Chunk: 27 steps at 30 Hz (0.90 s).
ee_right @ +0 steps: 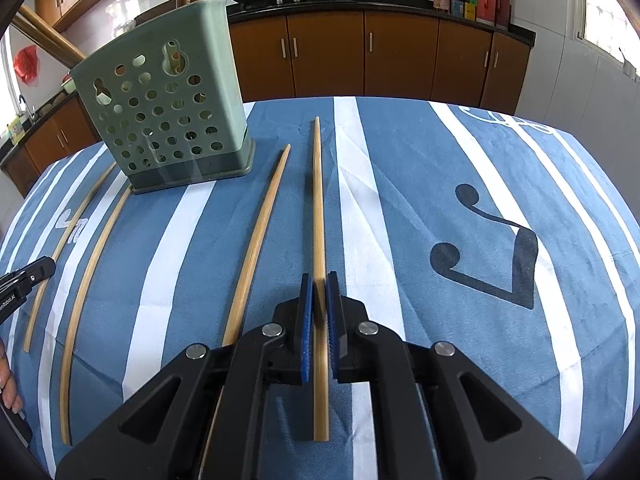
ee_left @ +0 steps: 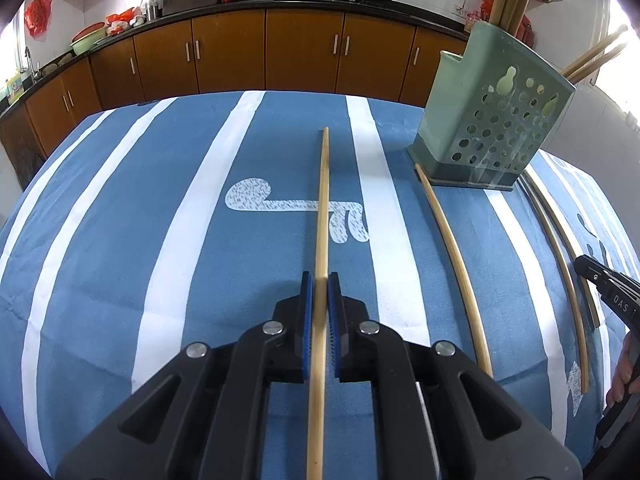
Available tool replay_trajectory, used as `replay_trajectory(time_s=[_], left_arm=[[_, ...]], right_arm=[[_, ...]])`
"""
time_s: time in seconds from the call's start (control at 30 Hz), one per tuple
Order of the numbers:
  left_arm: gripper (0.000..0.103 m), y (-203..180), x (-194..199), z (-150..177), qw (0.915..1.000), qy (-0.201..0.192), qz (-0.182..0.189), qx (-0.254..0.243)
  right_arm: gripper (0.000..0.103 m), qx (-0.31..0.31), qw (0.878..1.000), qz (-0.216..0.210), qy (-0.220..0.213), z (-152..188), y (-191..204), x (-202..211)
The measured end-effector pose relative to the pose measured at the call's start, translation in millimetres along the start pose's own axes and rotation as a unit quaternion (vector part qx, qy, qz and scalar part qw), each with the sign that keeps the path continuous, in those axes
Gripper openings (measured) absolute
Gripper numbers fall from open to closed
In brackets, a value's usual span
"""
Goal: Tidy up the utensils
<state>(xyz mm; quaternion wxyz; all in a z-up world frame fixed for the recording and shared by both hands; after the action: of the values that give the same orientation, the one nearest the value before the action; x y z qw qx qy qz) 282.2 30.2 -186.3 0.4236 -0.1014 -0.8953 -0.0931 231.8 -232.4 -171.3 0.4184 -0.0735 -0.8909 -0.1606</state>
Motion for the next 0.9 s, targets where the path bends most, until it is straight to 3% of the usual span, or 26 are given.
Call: replay_trajectory(time_s=[0.63,0.9], left_arm=[[0.011,-0.7,-0.2,0.5,1.0000,0.000,-0.001,-0.002],[0.027,-13.0,9.3,10.8,0.9996,0.003,-0.006,-0.028]], right_arm=[[0.008,-0.005,1.000,-0.004,0.001,0.4,0.8,0.5],[0.008,-0.007,1.000,-0.004,0.002,4.2,0.0,3.3]])
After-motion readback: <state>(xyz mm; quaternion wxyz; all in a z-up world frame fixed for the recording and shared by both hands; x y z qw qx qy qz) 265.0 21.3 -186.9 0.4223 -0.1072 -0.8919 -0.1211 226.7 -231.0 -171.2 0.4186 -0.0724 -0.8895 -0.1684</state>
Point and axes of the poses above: each gripper's, at about its wrist camera, not at the fingertips, and x roughly against the way its jaws point, y to its left, z to its underside, the point moved 10 cm from there along -x, roughly the way its jaws point, and after that the axes turned 14 degrees about -x, right-handed, at the moved point
